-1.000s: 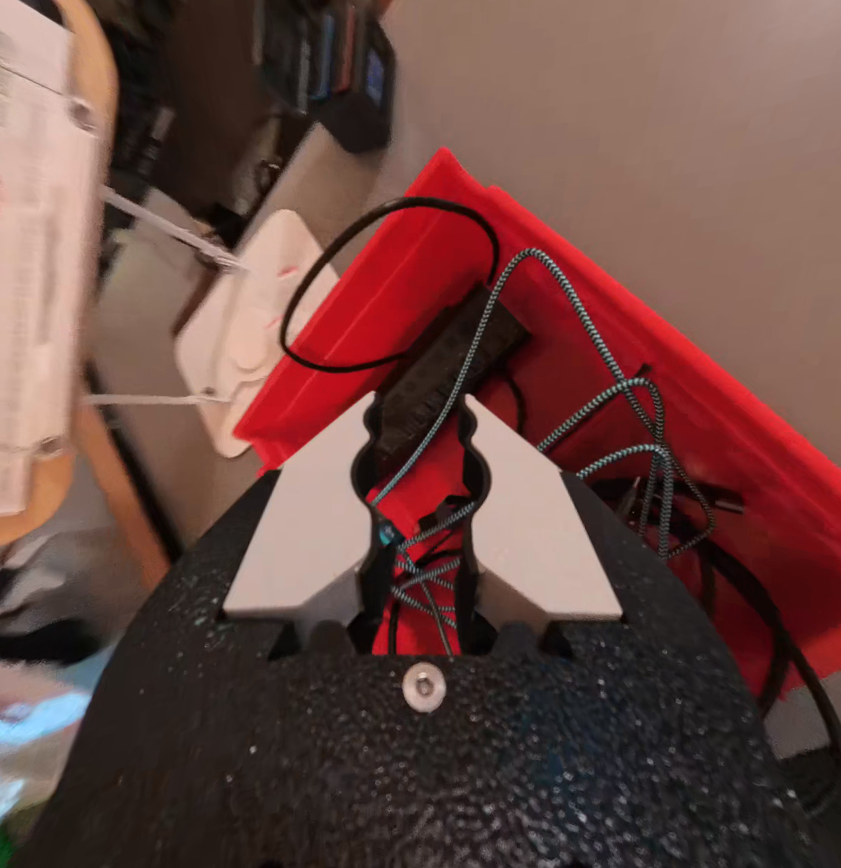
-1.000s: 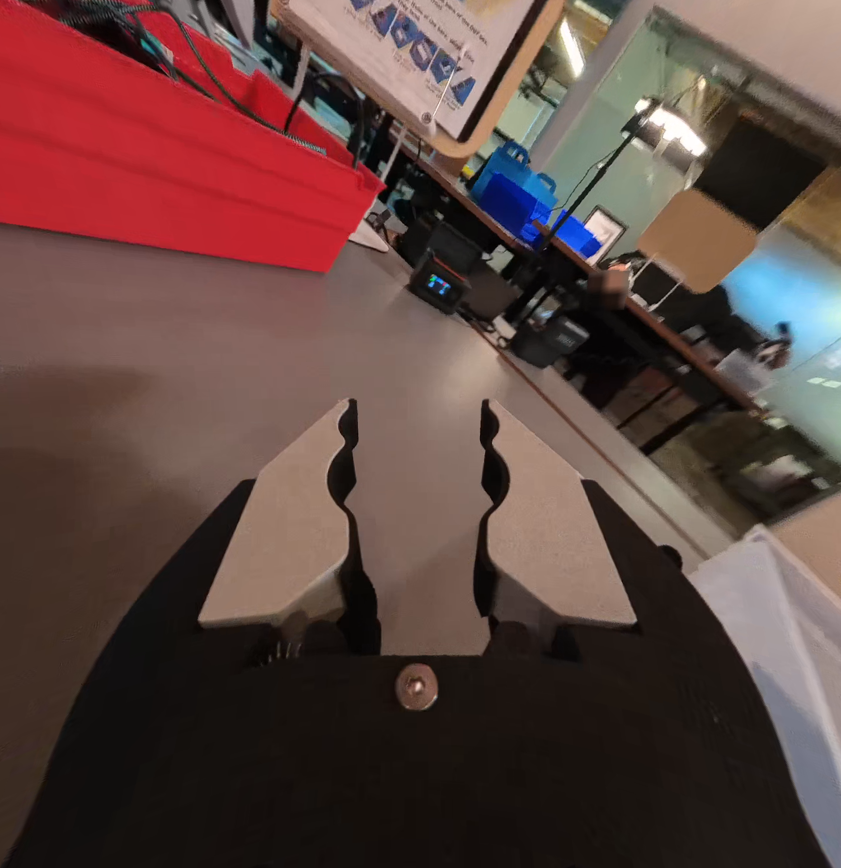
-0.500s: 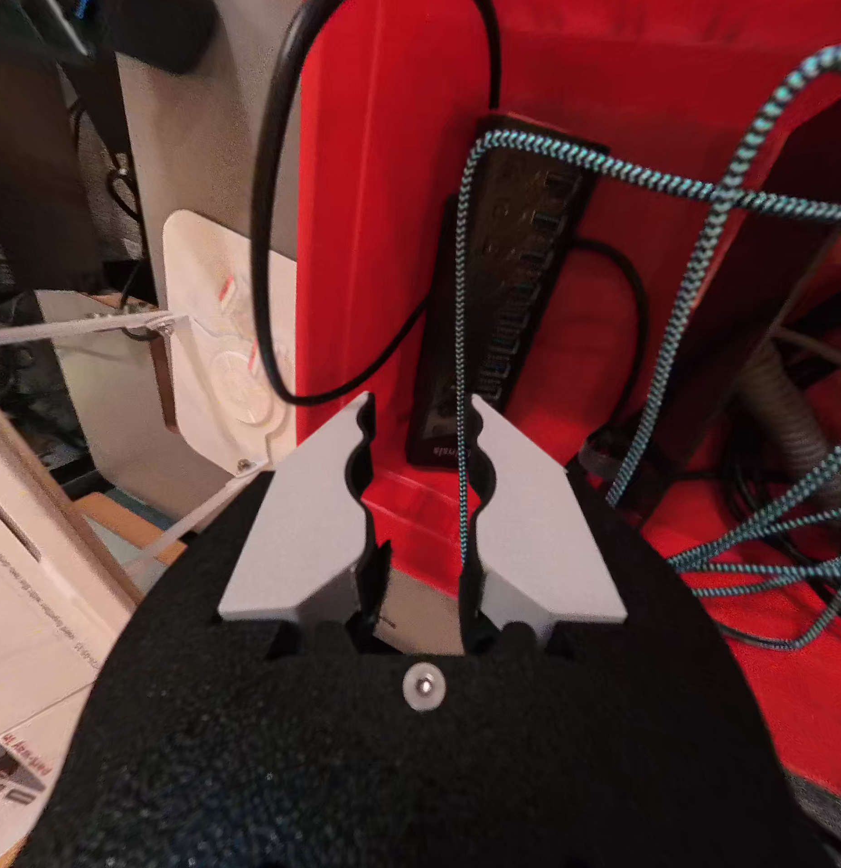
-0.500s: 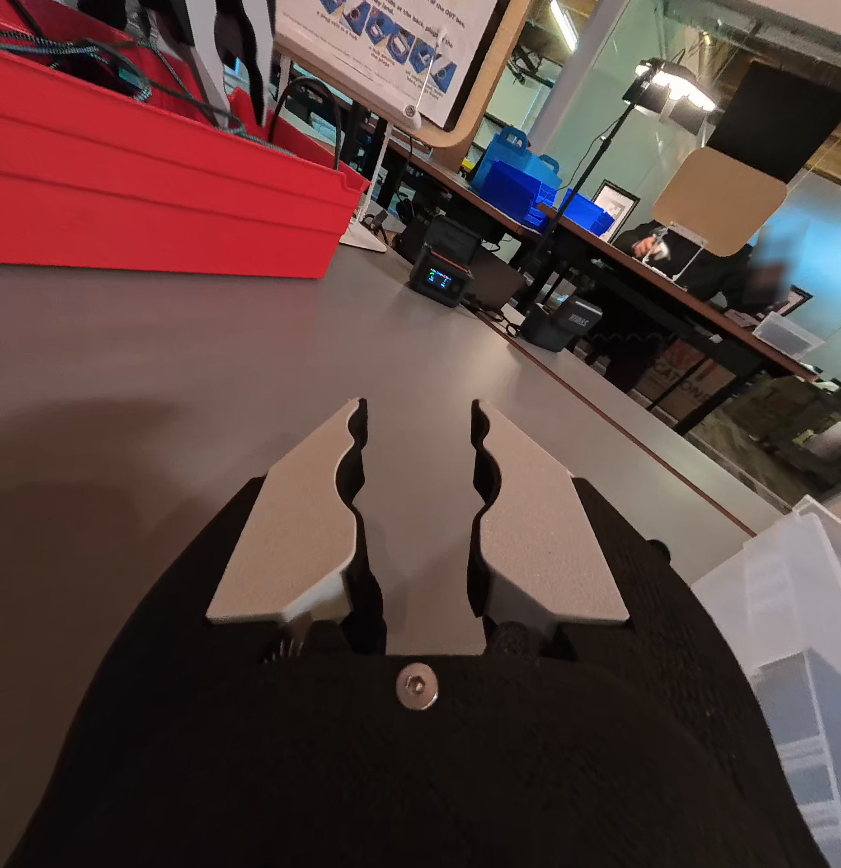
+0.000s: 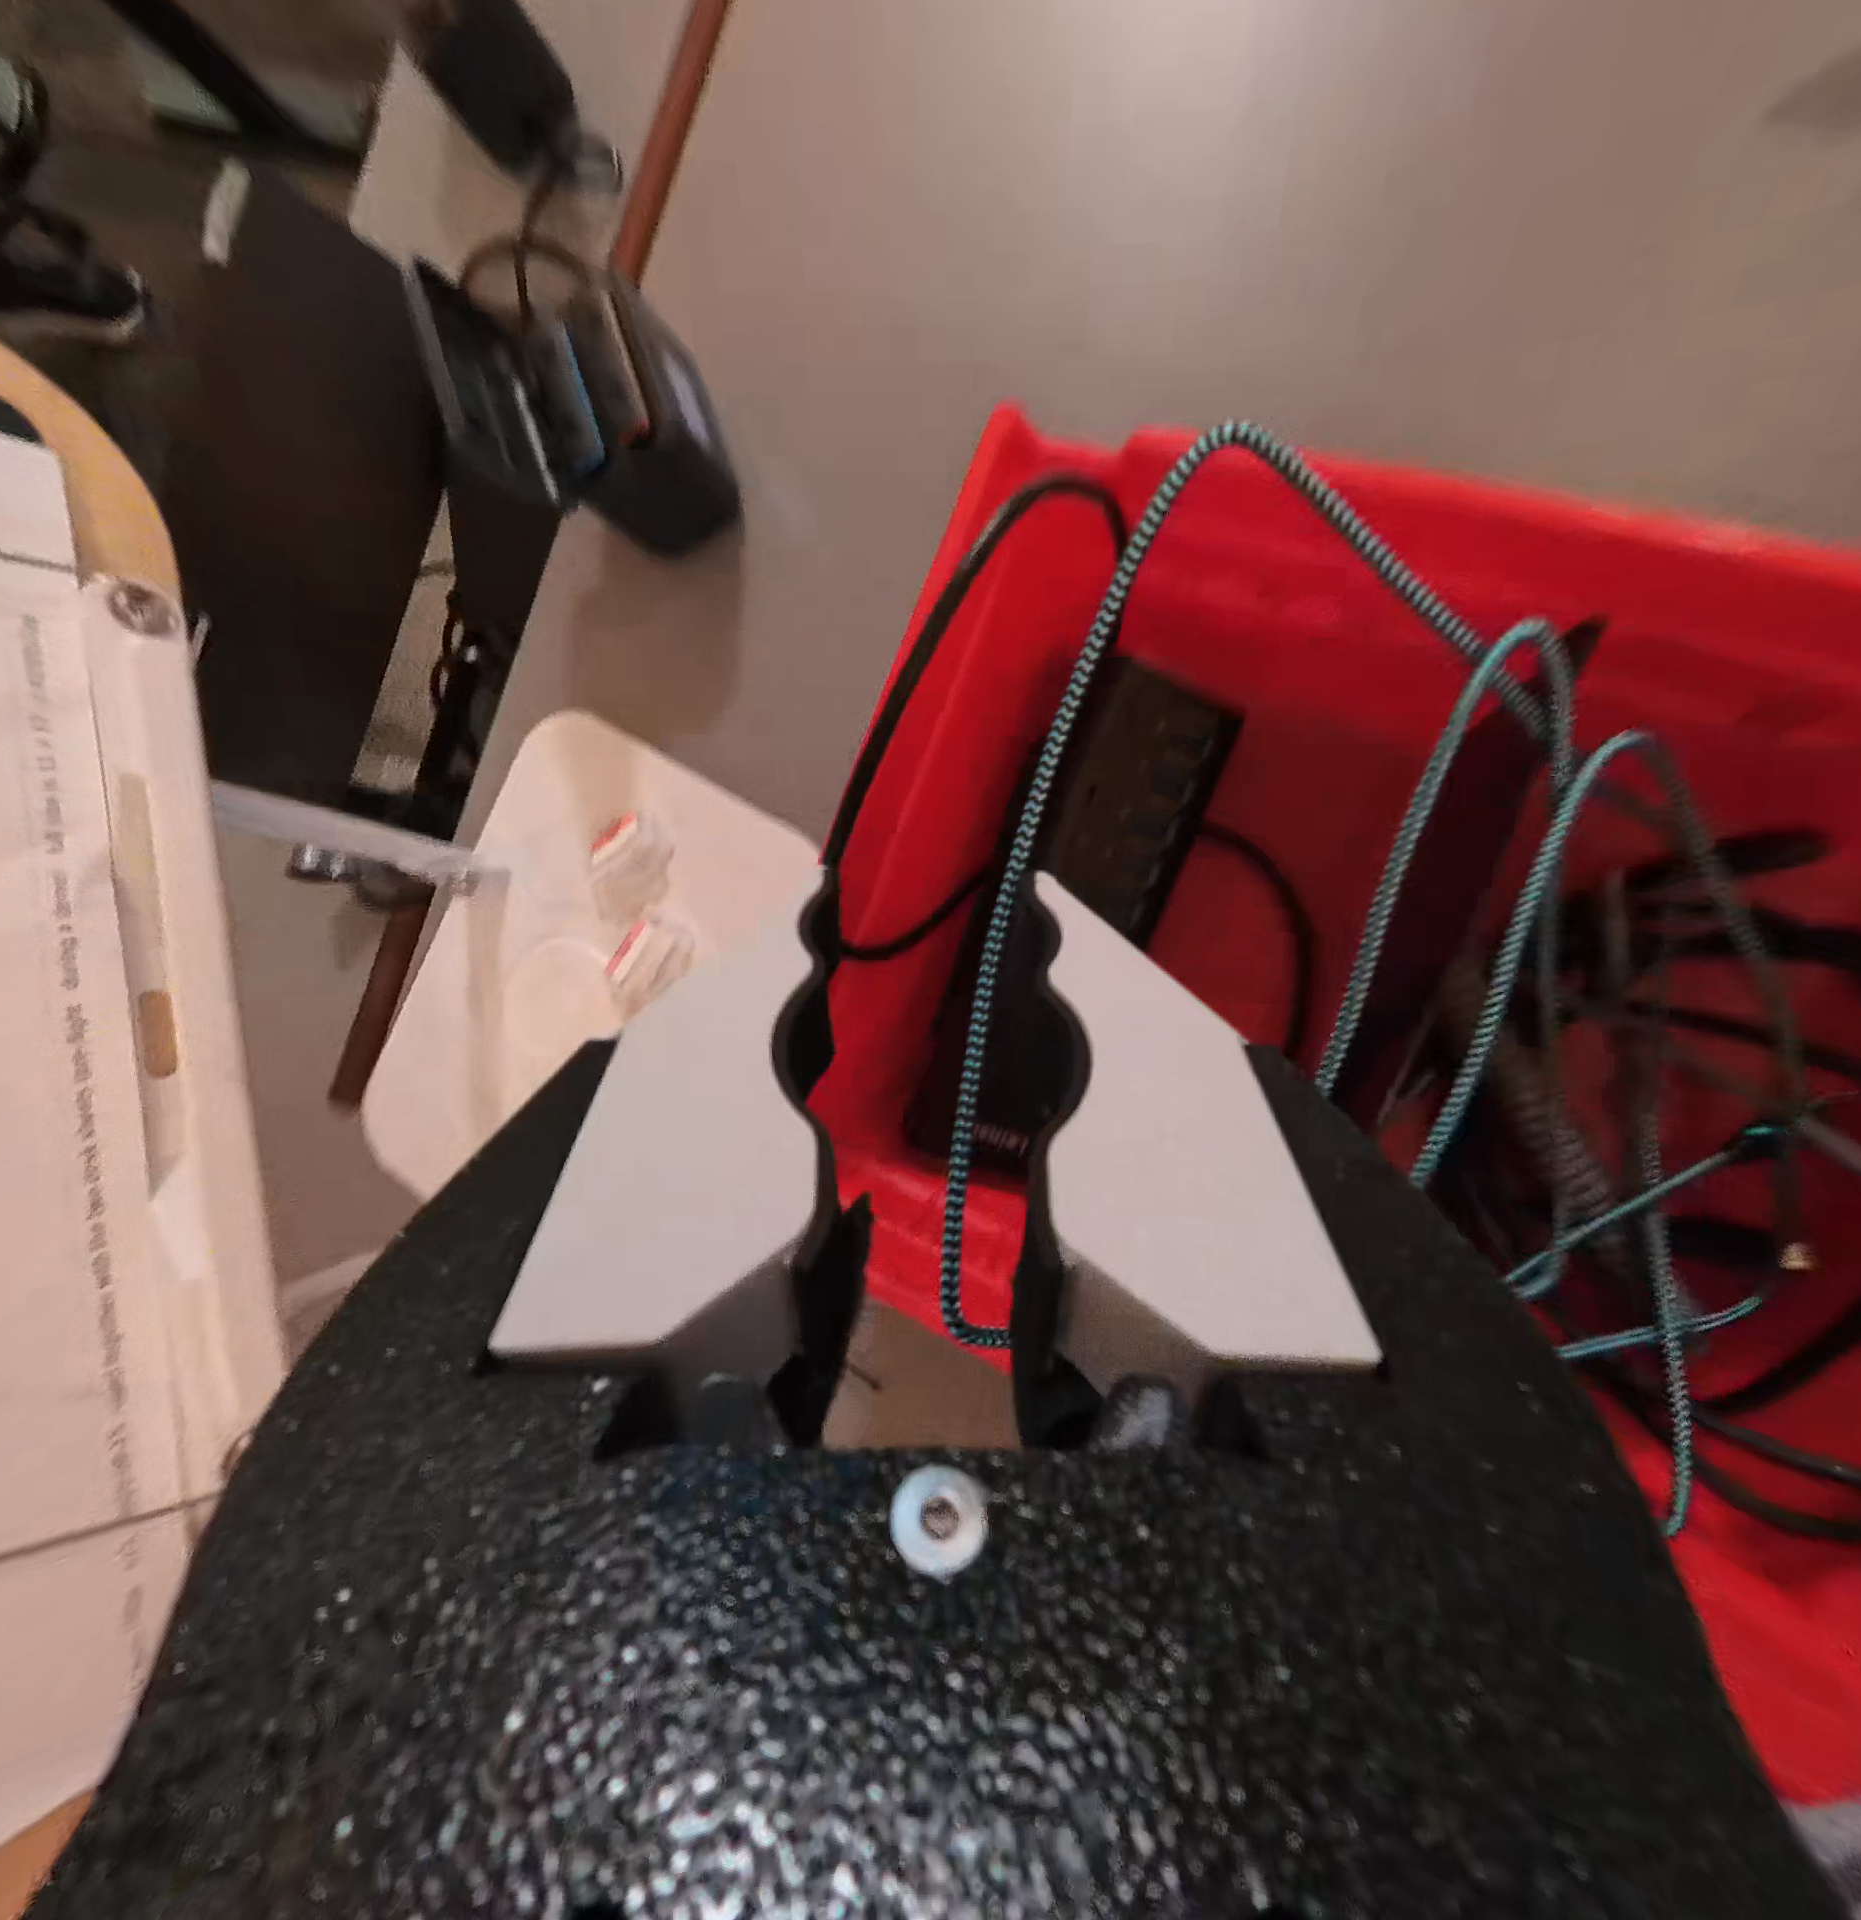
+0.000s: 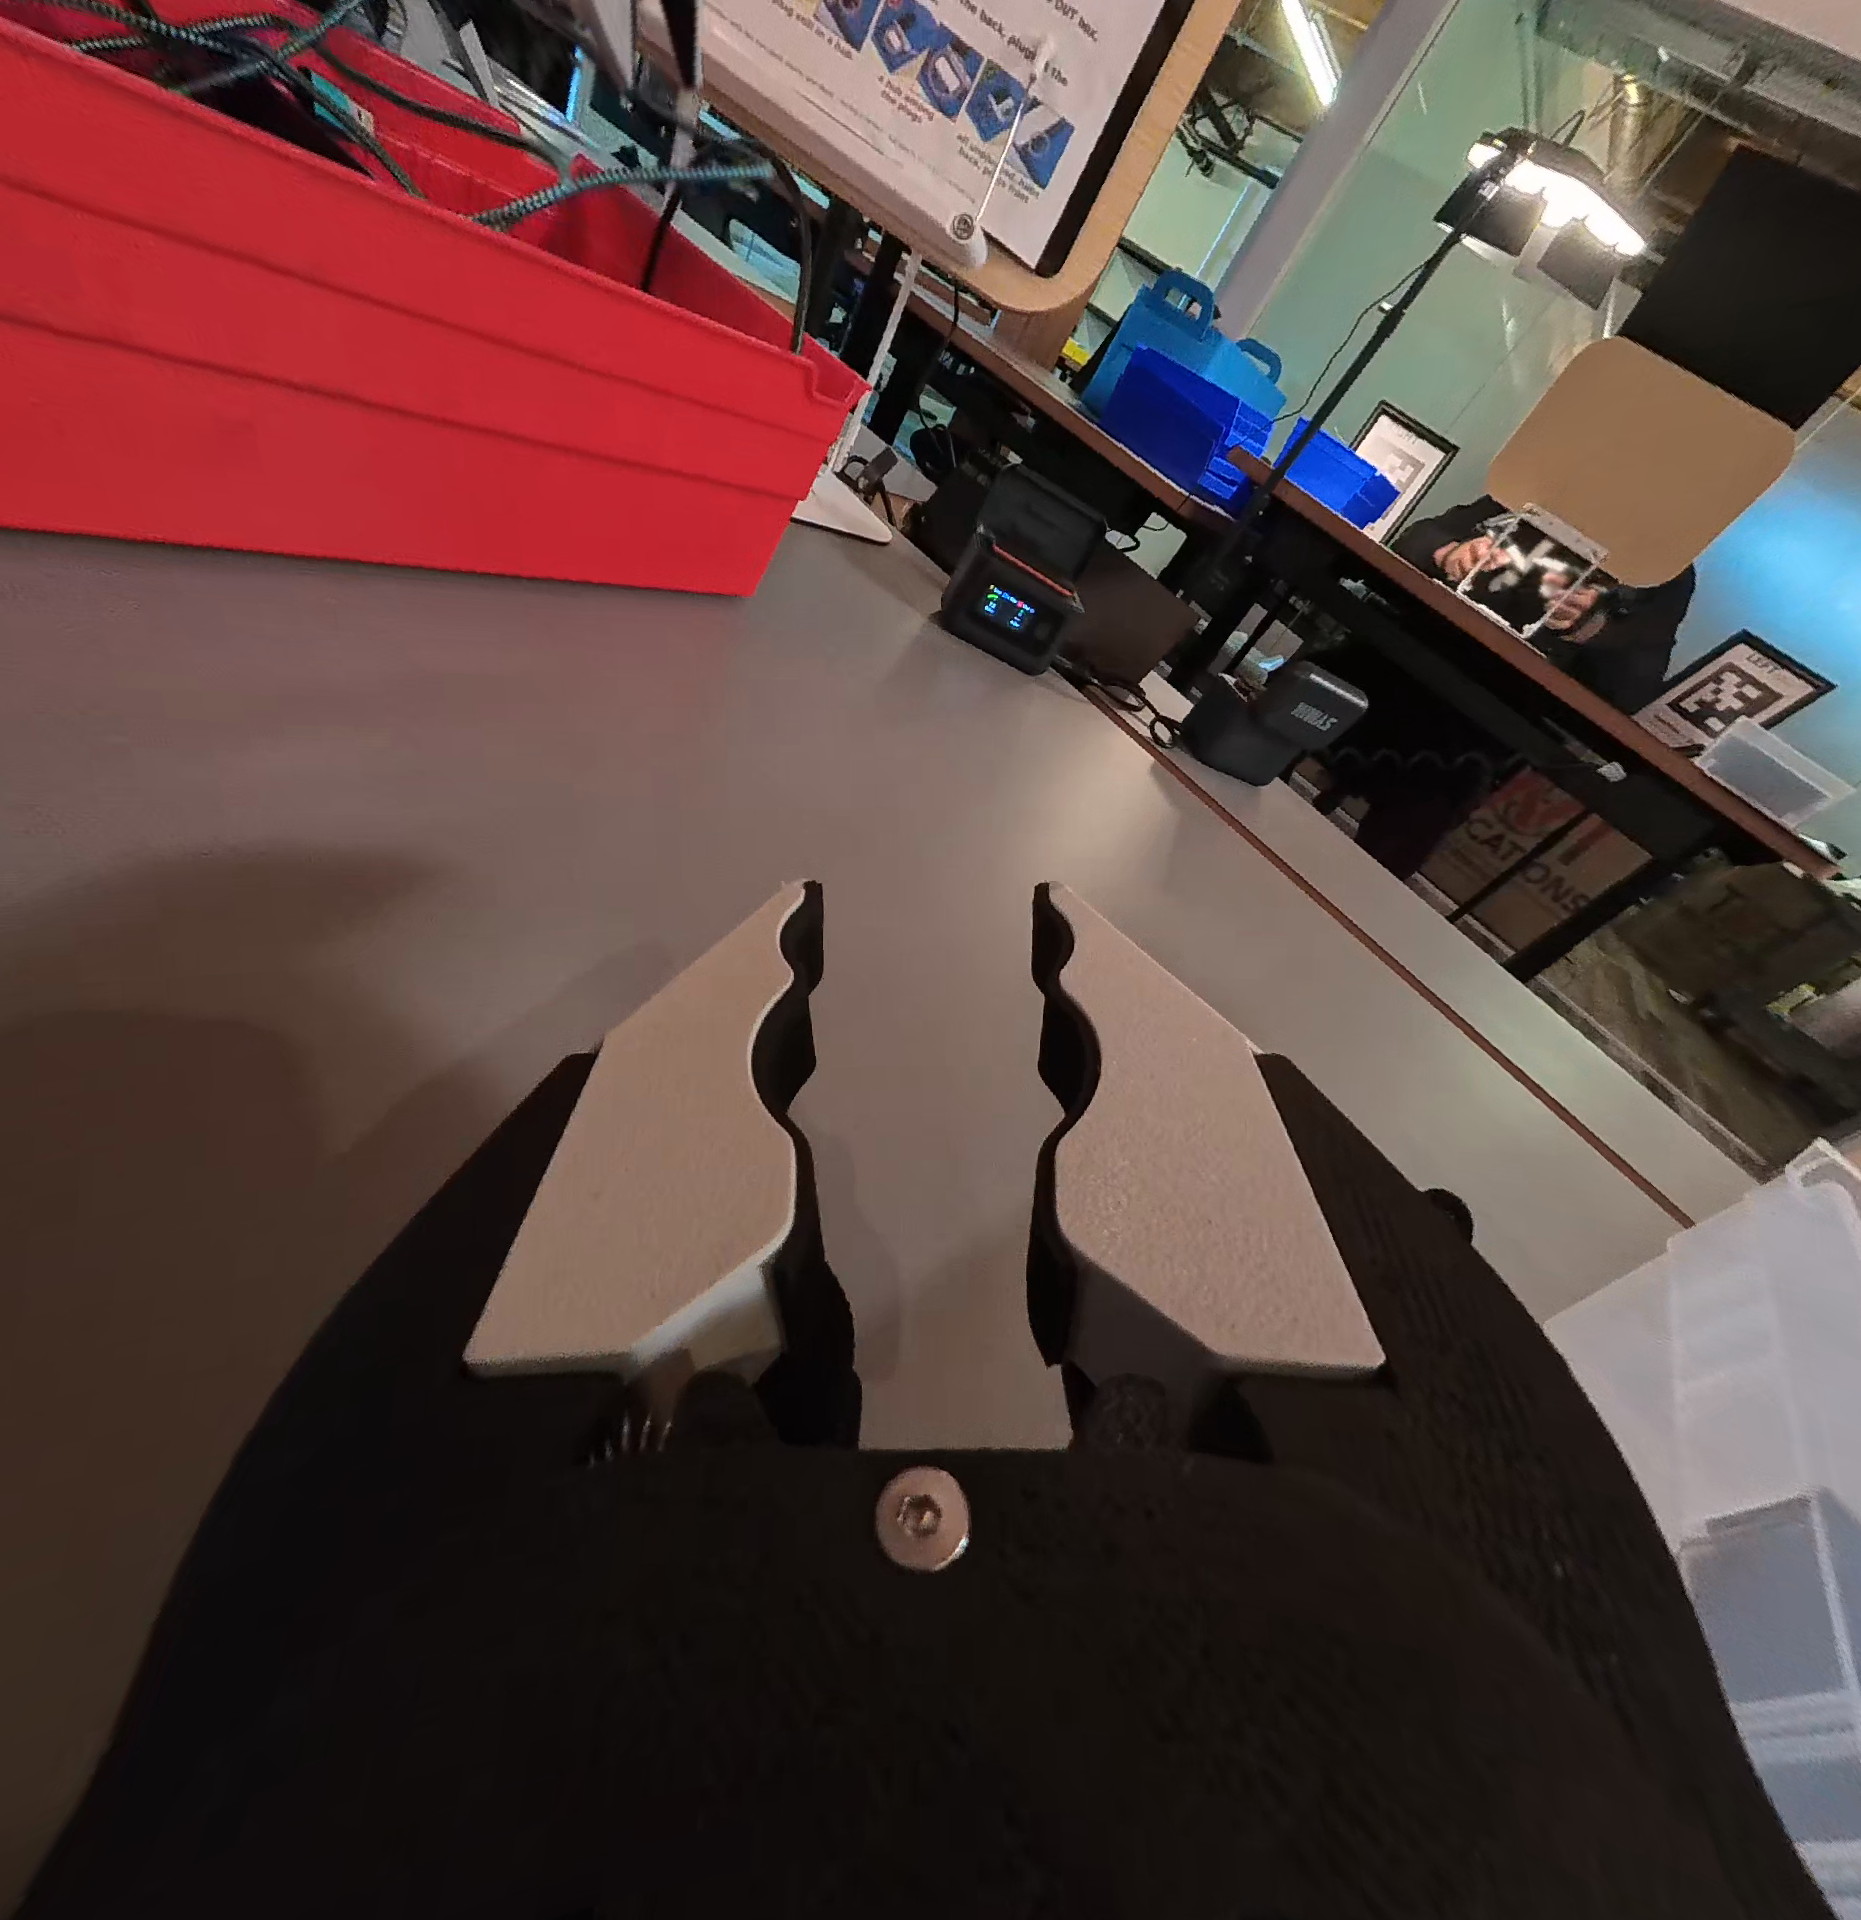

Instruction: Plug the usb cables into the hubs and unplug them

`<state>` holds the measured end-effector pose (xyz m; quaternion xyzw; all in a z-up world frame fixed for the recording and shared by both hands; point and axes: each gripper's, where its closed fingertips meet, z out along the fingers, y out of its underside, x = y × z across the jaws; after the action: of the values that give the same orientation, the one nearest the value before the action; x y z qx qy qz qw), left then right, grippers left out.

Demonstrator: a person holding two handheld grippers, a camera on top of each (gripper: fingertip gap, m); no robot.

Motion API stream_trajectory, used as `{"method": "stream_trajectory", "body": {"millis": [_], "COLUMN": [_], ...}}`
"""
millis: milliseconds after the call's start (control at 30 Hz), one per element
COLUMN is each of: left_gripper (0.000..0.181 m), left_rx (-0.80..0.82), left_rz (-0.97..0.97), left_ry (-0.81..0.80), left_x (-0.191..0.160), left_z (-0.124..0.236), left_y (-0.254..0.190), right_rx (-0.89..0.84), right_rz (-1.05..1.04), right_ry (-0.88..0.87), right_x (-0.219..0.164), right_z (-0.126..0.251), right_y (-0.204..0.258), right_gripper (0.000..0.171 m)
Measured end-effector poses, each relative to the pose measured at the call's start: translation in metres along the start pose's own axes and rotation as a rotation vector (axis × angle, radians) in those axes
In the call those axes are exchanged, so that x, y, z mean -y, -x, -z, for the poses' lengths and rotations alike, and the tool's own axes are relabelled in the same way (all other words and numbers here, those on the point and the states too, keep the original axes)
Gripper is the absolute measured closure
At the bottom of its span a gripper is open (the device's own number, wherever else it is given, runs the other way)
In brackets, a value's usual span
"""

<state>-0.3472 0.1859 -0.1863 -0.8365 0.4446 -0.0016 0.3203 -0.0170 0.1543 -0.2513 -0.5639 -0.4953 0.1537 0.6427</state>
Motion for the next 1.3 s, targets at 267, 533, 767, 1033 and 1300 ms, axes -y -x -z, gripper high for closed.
{"method": "stream_trajectory", "body": {"millis": [267,533,767,1033,1300], "left_gripper": [0.159,0.167,0.143,0.118,0.113], "left_rx": [-0.295,0.219,-0.053,-0.052,-0.054], "left_rz": [0.233,-0.315,-0.289,-0.351,-0.337], "left_ry": [-0.332,0.331,0.404,0.496,0.533], "left_x": [0.041,-0.046,-0.065,-0.091,-0.101], "left_z": [0.028,-0.016,-0.047,-0.076,-0.09], "left_y": [-0.019,0.024,-0.021,-0.032,-0.033], "right_rx": [0.008,0.03,0.039,0.048,0.058], "right_rz": [0.011,0.041,0.054,0.067,0.087], "right_ry": [0.011,0.019,0.022,0.03,0.041], "right_x": [0.007,-0.011,-0.006,-0.008,-0.01], "right_z": [0.013,0.034,0.042,0.045,0.046], "right_y": [0.0,0.006,0.009,0.009,0.009], "right_gripper": [0.134,0.136,0.136,0.136,0.136]}}
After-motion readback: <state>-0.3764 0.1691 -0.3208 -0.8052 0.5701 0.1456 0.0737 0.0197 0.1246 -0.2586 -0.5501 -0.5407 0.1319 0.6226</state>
